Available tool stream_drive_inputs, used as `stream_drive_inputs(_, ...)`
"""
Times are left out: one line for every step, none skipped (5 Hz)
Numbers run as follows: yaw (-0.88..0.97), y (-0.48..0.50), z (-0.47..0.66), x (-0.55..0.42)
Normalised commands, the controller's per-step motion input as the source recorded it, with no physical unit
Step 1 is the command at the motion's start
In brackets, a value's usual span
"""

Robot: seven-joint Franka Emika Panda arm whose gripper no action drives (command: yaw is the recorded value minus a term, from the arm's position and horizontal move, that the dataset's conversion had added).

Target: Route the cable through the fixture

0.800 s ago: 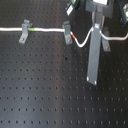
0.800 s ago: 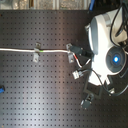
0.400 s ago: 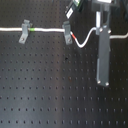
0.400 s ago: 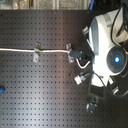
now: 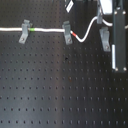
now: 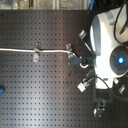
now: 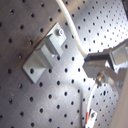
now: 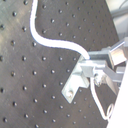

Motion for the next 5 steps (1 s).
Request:
stream_drive_inputs(-0.89, -0.114, 0.14, 0.003)
stream_drive_inputs(-0.65, -0.072, 0.48, -0.003)
stream_drive_inputs(-0.31, 0.057, 0.42, -0.015)
stream_drive_inputs(-0.11, 0.056, 0.4, -0.018)
stream_drive_inputs(-0.07, 0.034, 0.31, -0.067)
